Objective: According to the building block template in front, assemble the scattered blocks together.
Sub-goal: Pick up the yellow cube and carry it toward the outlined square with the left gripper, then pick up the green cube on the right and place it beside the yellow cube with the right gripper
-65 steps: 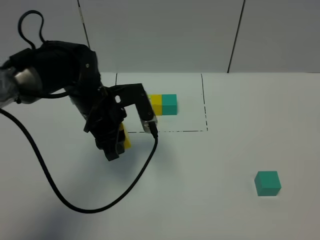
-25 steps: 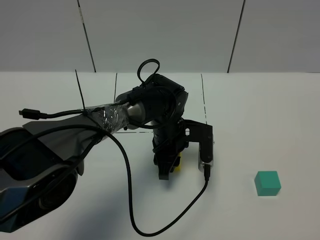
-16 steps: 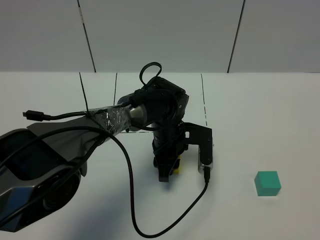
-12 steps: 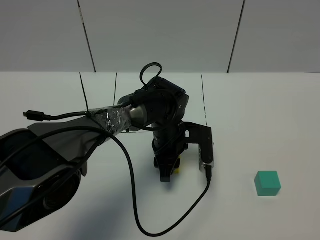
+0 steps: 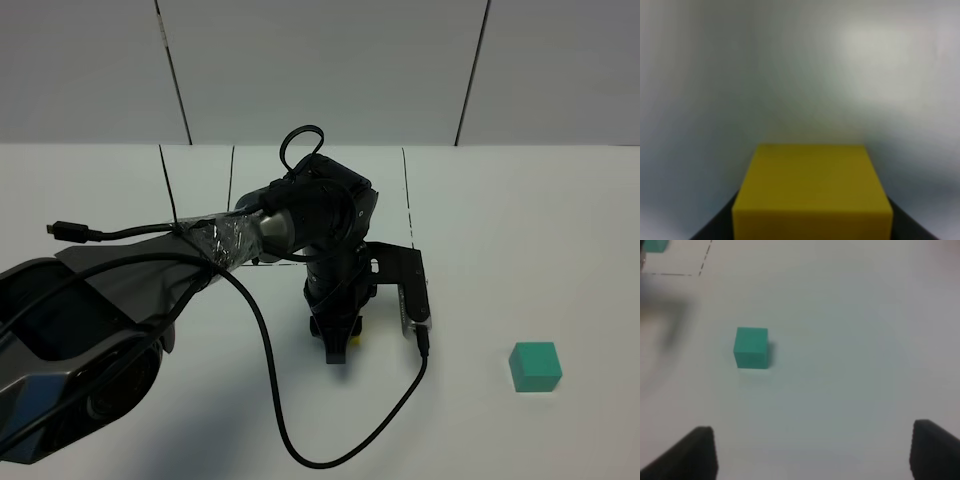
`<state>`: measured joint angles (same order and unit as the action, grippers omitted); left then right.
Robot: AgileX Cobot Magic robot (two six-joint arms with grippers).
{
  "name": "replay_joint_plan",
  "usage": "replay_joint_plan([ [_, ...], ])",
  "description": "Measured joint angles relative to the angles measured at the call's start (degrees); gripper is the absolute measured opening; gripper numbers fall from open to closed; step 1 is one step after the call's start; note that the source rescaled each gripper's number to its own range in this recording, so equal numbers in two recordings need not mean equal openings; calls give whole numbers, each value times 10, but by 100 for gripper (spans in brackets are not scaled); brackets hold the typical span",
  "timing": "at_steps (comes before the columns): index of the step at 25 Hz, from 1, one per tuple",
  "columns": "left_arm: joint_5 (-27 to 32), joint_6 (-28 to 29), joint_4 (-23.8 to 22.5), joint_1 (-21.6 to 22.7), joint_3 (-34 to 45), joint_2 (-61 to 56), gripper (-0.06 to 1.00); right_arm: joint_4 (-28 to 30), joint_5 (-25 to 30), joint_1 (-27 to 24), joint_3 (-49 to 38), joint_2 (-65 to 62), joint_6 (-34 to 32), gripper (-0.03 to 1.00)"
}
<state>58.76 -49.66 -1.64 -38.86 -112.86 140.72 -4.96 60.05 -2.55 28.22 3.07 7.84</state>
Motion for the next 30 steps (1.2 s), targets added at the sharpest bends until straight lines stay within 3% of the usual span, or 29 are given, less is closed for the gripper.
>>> replay_joint_plan([
  [5,0,0,0,0,0,0,0,0,0,0,0,0,0,59],
  [7,0,0,0,0,0,0,5,0,0,0,0,0,0,59],
  [10,-3,0,-4,2,-3,0,39,0,0,0,0,0,0,59],
  [13,8,3,-4,2,-6,0,80,0,0,0,0,0,-1,59],
  [15,23,4,-2,2,-9,2,96,0,0,0,0,0,-1,59],
  [25,86,16,-1,2,-11,-37,100,0,0,0,0,0,0,59],
  [30,84,113,0,7,-11,-98,99,0,0,0,0,0,0,59],
])
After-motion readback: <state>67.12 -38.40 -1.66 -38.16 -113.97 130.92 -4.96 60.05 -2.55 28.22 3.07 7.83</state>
